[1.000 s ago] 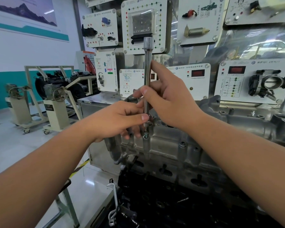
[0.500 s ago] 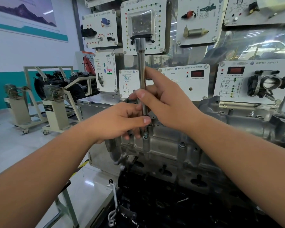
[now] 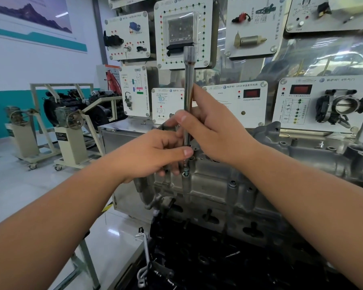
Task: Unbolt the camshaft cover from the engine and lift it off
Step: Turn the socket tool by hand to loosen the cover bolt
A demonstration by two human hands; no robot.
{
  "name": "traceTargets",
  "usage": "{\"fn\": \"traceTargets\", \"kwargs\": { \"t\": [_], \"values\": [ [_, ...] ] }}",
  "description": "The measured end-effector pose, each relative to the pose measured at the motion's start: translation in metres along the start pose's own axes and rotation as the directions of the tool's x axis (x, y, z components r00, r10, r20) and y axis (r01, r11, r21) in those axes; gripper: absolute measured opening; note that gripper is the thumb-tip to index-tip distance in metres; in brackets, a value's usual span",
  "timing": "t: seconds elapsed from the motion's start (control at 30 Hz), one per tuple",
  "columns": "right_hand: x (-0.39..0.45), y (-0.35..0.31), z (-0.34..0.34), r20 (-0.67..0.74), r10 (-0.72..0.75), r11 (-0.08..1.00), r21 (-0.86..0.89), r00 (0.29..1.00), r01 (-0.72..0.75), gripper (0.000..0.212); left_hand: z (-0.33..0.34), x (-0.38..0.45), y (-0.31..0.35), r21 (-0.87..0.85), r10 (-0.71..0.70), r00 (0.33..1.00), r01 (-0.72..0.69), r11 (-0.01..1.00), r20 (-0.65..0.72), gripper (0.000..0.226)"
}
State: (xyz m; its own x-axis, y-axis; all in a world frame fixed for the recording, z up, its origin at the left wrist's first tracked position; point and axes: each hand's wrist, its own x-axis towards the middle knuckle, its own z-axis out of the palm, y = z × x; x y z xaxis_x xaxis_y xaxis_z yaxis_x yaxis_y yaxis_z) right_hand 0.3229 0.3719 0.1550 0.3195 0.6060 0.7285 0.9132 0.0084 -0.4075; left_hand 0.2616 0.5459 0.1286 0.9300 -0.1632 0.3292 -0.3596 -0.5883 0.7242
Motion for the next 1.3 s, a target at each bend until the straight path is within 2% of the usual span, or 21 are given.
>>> {"fn": "traceTargets", "kwargs": {
  "t": [0.13, 0.2, 0.3, 0.37, 0.4, 0.5, 0.6, 0.73, 0.87, 0.93, 1.0, 1.07, 1.1, 1.2, 1.3],
  "values": [
    [0.0006, 0.0008, 0.0, -0.045, -0.015, 0.998, -0.066, 0.999, 0.012, 0.031, 0.0011, 0.0006, 0.0009, 0.043, 0.016, 1.0, -0.016, 0.999, 0.002, 0.064],
    [0.0019, 0.002, -0.0017, -0.033, 0.002, 0.998, -0.066, 0.999, -0.005, 0.033, -0.0004, 0.0002, 0.0003, 0.021, -0.01, 1.0, 0.01, 1.0, 0.016, 0.053],
    [0.0033, 0.0022, -0.0041, 0.035, 0.049, 0.998, 0.026, 0.998, -0.05, 0.026, -0.0029, -0.0007, 0.0, -0.059, -0.049, 0.998, 0.051, 0.997, 0.034, 0.041],
    [0.0029, 0.0024, -0.0038, 0.061, 0.041, 0.996, 0.081, 0.997, -0.046, 0.021, -0.0027, -0.0006, 0.0004, -0.065, -0.045, 0.998, 0.048, 0.997, 0.043, 0.031],
    [0.002, 0.0001, -0.0032, 0.061, 0.031, 0.995, 0.095, 0.998, -0.036, 0.025, -0.0022, -0.0002, 0.0007, -0.061, -0.039, 0.998, 0.042, 0.997, 0.042, 0.026],
    [-0.0002, -0.0049, -0.0005, 0.012, -0.009, 0.998, 0.068, 1.0, 0.008, 0.039, 0.0003, 0.0017, 0.001, -0.014, -0.027, 0.999, 0.028, 1.0, 0.029, 0.028],
    [0.001, -0.0027, 0.0002, -0.037, -0.006, 1.0, 0.015, 0.999, 0.007, 0.034, 0.0006, 0.0017, 0.002, 0.018, -0.035, 0.999, 0.035, 0.999, 0.033, 0.039],
    [0.0026, 0.0014, -0.0044, 0.066, 0.0, 0.996, 0.086, 0.998, -0.006, 0.031, -0.0029, -0.0001, 0.0042, -0.05, -0.07, 0.994, 0.075, 0.996, 0.088, 0.024],
    [0.003, -0.0005, -0.0037, 0.081, 0.002, 0.992, 0.125, 0.997, -0.012, 0.05, -0.0014, 0.0001, 0.0047, -0.069, -0.049, 0.995, 0.055, 0.996, 0.083, 0.019],
    [0.0017, -0.0023, -0.0012, 0.04, -0.022, 0.996, 0.092, 0.999, 0.018, 0.05, -0.0008, 0.0015, 0.0021, -0.048, -0.043, 0.997, 0.046, 0.998, 0.061, 0.031],
    [0.0009, -0.0008, -0.0002, -0.022, -0.037, 0.999, 0.023, 0.999, 0.037, 0.038, -0.0007, 0.003, 0.0002, -0.016, -0.042, 0.998, 0.043, 0.999, 0.048, 0.045],
    [0.0027, 0.0009, -0.0016, -0.055, -0.002, 0.999, -0.038, 0.999, 0.0, 0.034, 0.0002, 0.0036, -0.0004, -0.001, -0.04, 0.998, 0.04, 0.999, 0.056, 0.047],
    [0.0035, 0.0006, -0.0029, -0.042, 0.018, 0.999, -0.04, 0.999, -0.019, 0.036, 0.0003, 0.0034, -0.0004, -0.005, -0.04, 0.998, 0.041, 0.999, 0.058, 0.044],
    [0.0053, 0.0025, -0.007, 0.077, 0.048, 0.994, 0.099, 0.996, -0.056, 0.025, -0.0011, 0.0016, -0.0009, -0.066, -0.044, 0.998, 0.047, 0.997, 0.051, 0.046],
    [0.0047, 0.0012, -0.0064, 0.093, 0.051, 0.991, 0.118, 0.994, -0.062, 0.048, -0.0037, 0.0003, -0.0018, -0.137, -0.058, 0.997, 0.064, 0.989, 0.045, 0.059]
  ]
}}
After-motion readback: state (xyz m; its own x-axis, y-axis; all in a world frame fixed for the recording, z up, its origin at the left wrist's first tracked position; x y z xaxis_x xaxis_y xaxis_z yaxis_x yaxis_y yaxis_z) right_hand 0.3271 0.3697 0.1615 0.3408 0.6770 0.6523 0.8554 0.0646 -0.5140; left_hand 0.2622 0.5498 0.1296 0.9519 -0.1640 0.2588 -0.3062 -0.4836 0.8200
